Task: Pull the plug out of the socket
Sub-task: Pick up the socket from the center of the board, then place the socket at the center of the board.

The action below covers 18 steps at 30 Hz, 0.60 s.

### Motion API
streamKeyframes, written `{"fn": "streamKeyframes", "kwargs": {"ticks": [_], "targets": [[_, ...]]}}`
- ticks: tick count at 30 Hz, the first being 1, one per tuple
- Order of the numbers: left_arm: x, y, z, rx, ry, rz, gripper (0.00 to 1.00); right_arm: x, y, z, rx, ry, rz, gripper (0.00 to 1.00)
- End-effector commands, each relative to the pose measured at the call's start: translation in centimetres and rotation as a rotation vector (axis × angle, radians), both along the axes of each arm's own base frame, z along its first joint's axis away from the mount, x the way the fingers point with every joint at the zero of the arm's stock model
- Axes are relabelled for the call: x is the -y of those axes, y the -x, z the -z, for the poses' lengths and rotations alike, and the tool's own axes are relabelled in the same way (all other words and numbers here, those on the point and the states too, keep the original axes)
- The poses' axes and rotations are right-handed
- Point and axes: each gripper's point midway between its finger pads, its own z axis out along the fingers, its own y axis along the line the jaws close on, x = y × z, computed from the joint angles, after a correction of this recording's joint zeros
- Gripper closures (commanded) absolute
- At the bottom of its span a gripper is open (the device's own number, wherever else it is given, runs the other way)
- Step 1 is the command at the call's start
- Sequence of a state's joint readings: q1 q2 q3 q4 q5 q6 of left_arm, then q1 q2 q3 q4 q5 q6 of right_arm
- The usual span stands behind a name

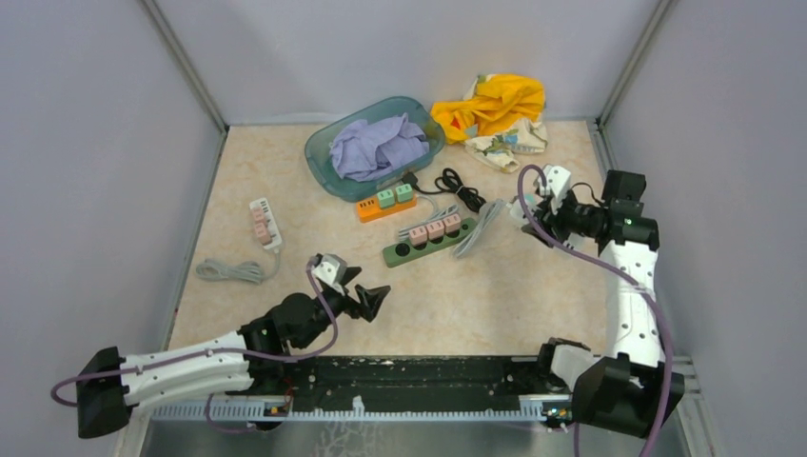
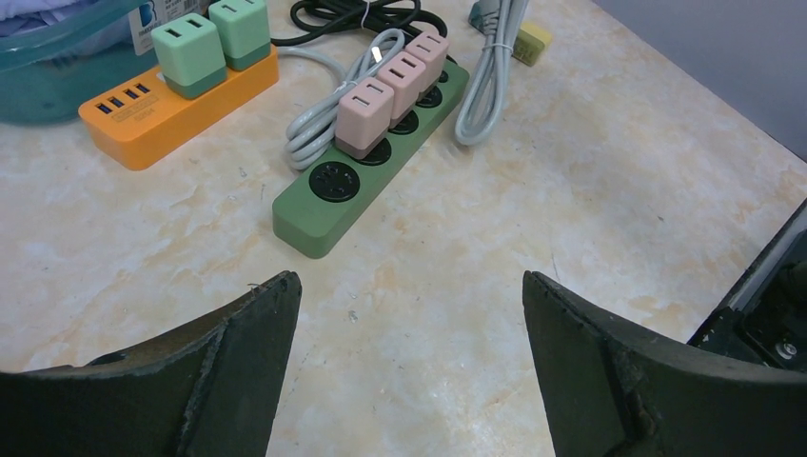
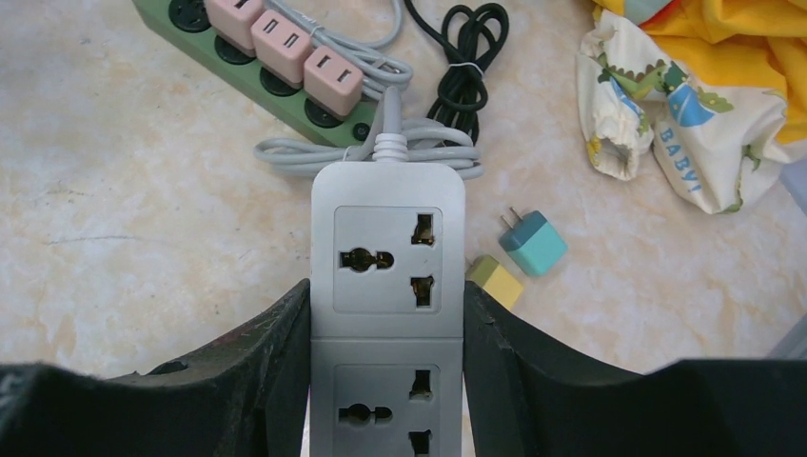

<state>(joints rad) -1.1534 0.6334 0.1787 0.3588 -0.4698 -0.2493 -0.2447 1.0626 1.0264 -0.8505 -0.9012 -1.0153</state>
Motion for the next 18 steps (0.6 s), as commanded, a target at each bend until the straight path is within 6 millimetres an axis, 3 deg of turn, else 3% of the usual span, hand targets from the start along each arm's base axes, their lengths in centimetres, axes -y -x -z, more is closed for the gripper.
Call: {"fn": "streamKeyframes", "kwargs": {"ticks": [1,10,18], "targets": [[-0.2,0.0,-0.4,0.018,0.024,0.0,0.09,0.9,-2.9,-5.4,0.17,-0.013,0.055,1.0],[-0.2,0.1,-0.3,0.016,0.039,0.006,0.09,3.4,-6.9,-7.2,0.202,0.028,0.167,1.0],[-0.3,0.2,-0.3,0.017,0.047,0.009,0.09,4.3,-10.6,-8.5,0.219,-0.005,0.204,1.0]]}}
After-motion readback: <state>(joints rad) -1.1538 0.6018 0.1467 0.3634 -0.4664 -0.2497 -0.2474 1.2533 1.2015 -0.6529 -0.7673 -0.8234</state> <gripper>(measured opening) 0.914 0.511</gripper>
